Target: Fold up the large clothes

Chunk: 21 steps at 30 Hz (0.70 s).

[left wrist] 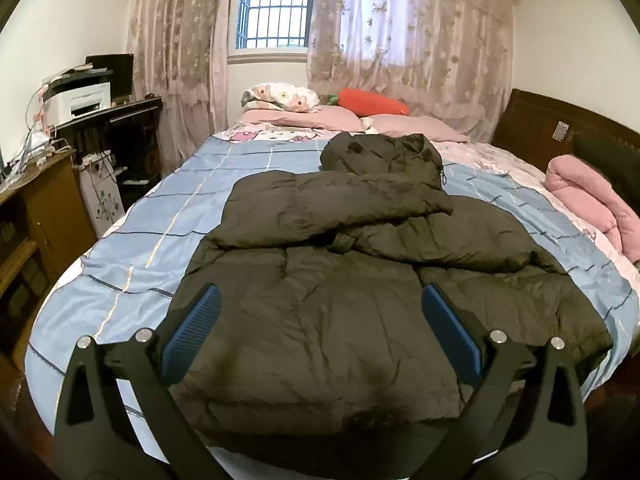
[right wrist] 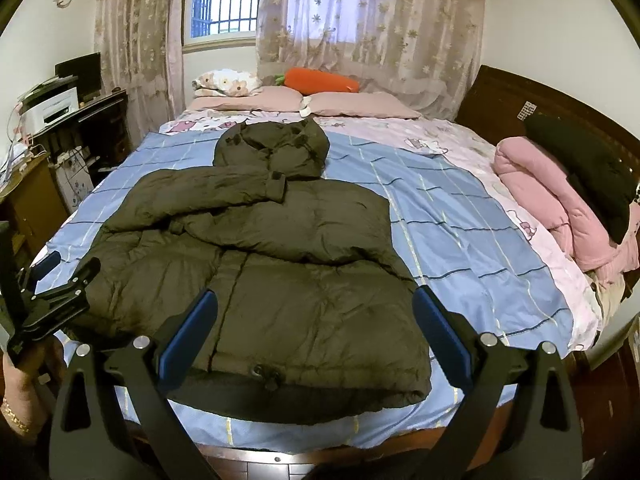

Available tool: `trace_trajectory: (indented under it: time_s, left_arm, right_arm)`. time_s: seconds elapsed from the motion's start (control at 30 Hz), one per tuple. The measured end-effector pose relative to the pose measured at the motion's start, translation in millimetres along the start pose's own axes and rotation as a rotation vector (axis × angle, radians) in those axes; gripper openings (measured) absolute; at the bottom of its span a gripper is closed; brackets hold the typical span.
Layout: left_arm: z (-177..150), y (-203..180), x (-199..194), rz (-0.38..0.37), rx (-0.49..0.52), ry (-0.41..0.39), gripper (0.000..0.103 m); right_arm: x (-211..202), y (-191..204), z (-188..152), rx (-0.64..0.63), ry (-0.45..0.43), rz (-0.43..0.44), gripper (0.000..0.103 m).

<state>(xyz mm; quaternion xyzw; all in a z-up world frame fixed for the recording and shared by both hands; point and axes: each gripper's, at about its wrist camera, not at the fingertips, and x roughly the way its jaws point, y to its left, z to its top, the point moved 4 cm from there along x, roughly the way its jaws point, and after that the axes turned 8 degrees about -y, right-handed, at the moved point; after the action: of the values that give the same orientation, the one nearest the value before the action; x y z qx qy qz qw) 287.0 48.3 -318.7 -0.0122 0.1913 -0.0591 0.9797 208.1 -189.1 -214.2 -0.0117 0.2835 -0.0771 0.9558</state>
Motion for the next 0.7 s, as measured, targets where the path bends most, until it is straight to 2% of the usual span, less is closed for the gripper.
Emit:
trace_trajectory:
  time_s: [0.4, 0.7]
  left_arm:
    - [-2, -2, 3, 0.037, 0.041, 0.012, 0.101]
    - [-2, -2, 4, 0.032, 0.037, 0.014, 0.101]
  right_arm:
    - [6, -5, -8, 0.022, 0.013, 0.012, 0.098]
    - [31, -14, -12, 0.035, 0.037, 0.033, 0.098]
